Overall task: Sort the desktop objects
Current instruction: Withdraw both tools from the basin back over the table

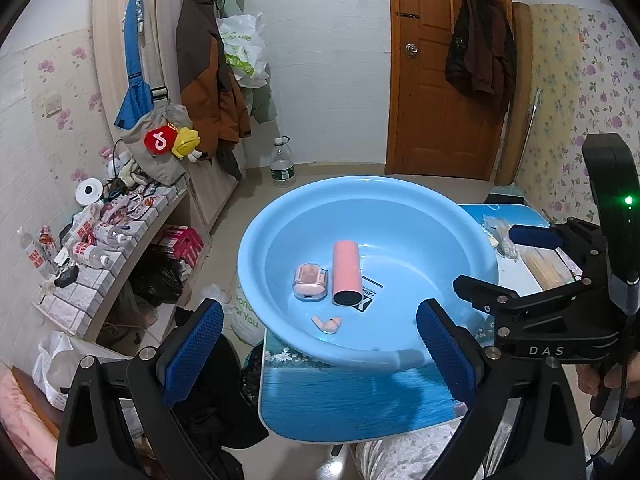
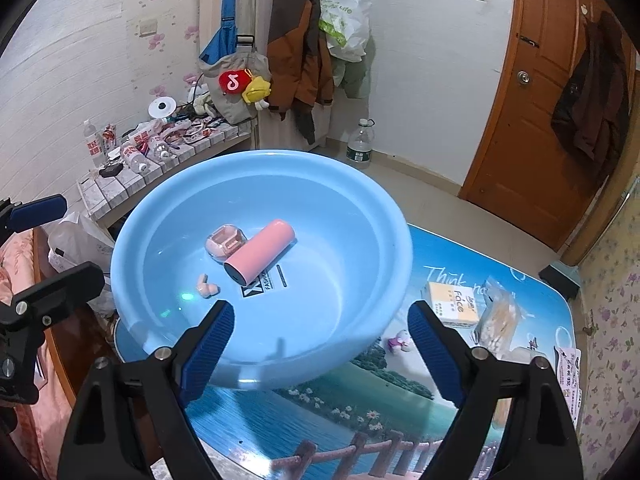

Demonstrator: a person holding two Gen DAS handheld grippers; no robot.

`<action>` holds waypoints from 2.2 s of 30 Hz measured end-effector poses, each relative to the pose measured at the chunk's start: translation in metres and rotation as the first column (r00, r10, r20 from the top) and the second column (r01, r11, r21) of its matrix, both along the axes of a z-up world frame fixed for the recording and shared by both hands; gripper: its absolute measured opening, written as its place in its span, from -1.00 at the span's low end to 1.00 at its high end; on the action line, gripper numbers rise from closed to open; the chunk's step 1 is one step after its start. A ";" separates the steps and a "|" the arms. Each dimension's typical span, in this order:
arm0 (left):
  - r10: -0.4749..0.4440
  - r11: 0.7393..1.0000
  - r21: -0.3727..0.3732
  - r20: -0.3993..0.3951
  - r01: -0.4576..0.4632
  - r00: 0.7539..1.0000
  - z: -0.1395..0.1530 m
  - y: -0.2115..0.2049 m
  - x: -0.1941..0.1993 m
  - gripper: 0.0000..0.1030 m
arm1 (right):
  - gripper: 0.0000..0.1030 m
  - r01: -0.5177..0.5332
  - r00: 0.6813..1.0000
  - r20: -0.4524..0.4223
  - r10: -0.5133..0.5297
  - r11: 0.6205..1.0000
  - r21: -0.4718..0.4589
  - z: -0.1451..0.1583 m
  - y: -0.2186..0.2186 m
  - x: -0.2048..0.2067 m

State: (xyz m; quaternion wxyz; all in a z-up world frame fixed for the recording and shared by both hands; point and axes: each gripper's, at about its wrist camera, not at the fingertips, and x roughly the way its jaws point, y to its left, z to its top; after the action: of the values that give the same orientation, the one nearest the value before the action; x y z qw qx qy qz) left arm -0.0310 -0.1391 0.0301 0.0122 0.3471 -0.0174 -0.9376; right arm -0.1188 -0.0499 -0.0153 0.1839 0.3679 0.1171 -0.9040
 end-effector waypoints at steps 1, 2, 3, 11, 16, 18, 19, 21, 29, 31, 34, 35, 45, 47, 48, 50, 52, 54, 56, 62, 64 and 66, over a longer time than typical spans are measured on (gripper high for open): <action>-0.002 1.000 -0.002 0.000 0.002 1.000 0.000 0.001 0.000 0.91 | 0.78 0.005 1.000 -0.016 -0.005 1.000 0.015 0.001 0.000 0.002; -0.004 1.000 -0.004 -0.001 0.004 1.000 0.001 0.004 0.000 0.91 | 0.78 0.005 0.999 -0.031 -0.005 1.000 0.028 0.002 0.000 0.004; -0.005 1.000 -0.005 -0.001 0.005 1.000 0.001 0.006 0.000 0.91 | 0.78 0.003 0.999 -0.044 -0.002 0.999 0.037 0.003 0.001 0.006; -0.018 1.000 -0.015 -0.001 0.018 1.000 0.005 0.022 -0.002 0.94 | 0.78 0.028 0.999 -0.034 -0.027 1.000 0.005 0.005 0.020 0.010; -0.035 0.999 -0.022 -0.003 0.035 0.999 0.007 0.039 -0.002 0.95 | 0.78 0.060 0.998 -0.026 -0.060 0.998 -0.016 0.006 0.041 0.013; -0.042 0.999 -0.024 -0.003 0.041 0.999 0.008 0.047 -0.003 0.95 | 0.78 0.070 0.997 -0.027 -0.070 0.997 -0.020 0.007 0.049 0.015; -0.045 0.999 -0.024 -0.004 0.045 0.999 0.008 0.052 -0.003 0.96 | 0.78 0.075 0.997 -0.027 -0.076 0.997 -0.021 0.007 0.055 0.017; -0.053 0.998 -0.025 -0.003 0.053 0.999 0.008 0.060 -0.004 0.97 | 0.78 0.086 0.996 -0.030 -0.087 0.996 -0.024 0.008 0.064 0.019; -0.100 0.994 -0.037 0.006 0.100 0.995 0.006 0.104 -0.010 1.00 | 0.79 0.160 0.985 -0.052 -0.162 0.986 -0.041 0.014 0.109 0.031; -0.112 0.993 -0.039 0.011 0.112 0.994 0.005 0.116 -0.011 1.00 | 0.85 0.182 0.981 -0.050 -0.185 0.982 -0.055 0.013 0.121 0.033; -0.134 0.990 -0.032 0.023 0.134 0.991 0.001 0.133 -0.014 1.00 | 0.85 0.210 0.976 -0.039 -0.213 0.976 -0.066 0.009 0.140 0.035; -0.139 0.990 -0.031 0.027 0.140 0.990 0.000 0.137 -0.015 1.00 | 0.85 0.219 0.975 -0.035 -0.221 0.974 -0.064 0.008 0.145 0.035; -0.192 0.981 -0.029 0.050 0.194 0.980 -0.008 0.178 -0.025 1.00 | 0.85 0.316 0.948 -0.003 -0.317 0.946 -0.069 -0.004 0.208 0.036; -0.199 0.979 -0.032 0.057 0.201 0.978 -0.010 0.183 -0.029 1.00 | 0.85 0.327 0.945 0.003 -0.327 0.942 -0.071 -0.008 0.216 0.035; -0.201 0.978 -0.033 0.059 0.204 0.978 -0.010 0.185 -0.030 1.00 | 0.85 0.330 0.944 0.006 -0.330 0.941 -0.071 -0.009 0.218 0.035; -0.207 0.977 -0.036 0.062 0.210 0.976 -0.012 0.189 -0.033 1.00 | 0.85 0.333 0.943 0.014 -0.333 0.940 -0.069 -0.013 0.222 0.034; -0.210 0.976 -0.036 0.063 0.213 0.976 -0.013 0.193 -0.036 1.00 | 0.85 0.336 0.942 0.020 -0.335 0.940 -0.065 -0.018 0.226 0.033; -0.211 0.976 -0.033 0.066 0.213 0.975 -0.016 0.196 -0.040 1.00 | 0.85 0.339 0.941 0.029 -0.338 0.939 -0.063 -0.022 0.229 0.030; -0.213 0.976 -0.031 0.076 0.215 0.974 -0.020 0.199 -0.044 1.00 | 0.85 0.347 0.938 0.040 -0.345 0.935 -0.066 -0.027 0.232 0.027; -0.229 0.972 -0.032 0.116 0.234 0.967 -0.038 0.208 -0.052 1.00 | 0.85 0.364 0.930 0.070 -0.360 0.928 -0.075 -0.042 0.241 0.019; -0.236 0.970 -0.034 0.127 0.242 0.964 -0.043 0.211 -0.055 1.00 | 0.85 0.368 0.929 0.085 -0.361 0.927 -0.078 -0.049 0.242 0.016; -0.245 0.967 -0.038 0.137 0.253 0.960 -0.049 0.215 -0.058 1.00 | 0.85 0.367 0.928 0.100 -0.358 0.927 -0.083 -0.056 0.243 0.012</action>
State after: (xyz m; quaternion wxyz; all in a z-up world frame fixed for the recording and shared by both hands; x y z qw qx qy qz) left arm -0.0892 0.0759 -0.0188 -0.0974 0.4027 -0.0876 -0.9059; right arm -0.1072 0.1929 -0.0711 0.0366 0.4109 -0.0061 -0.9109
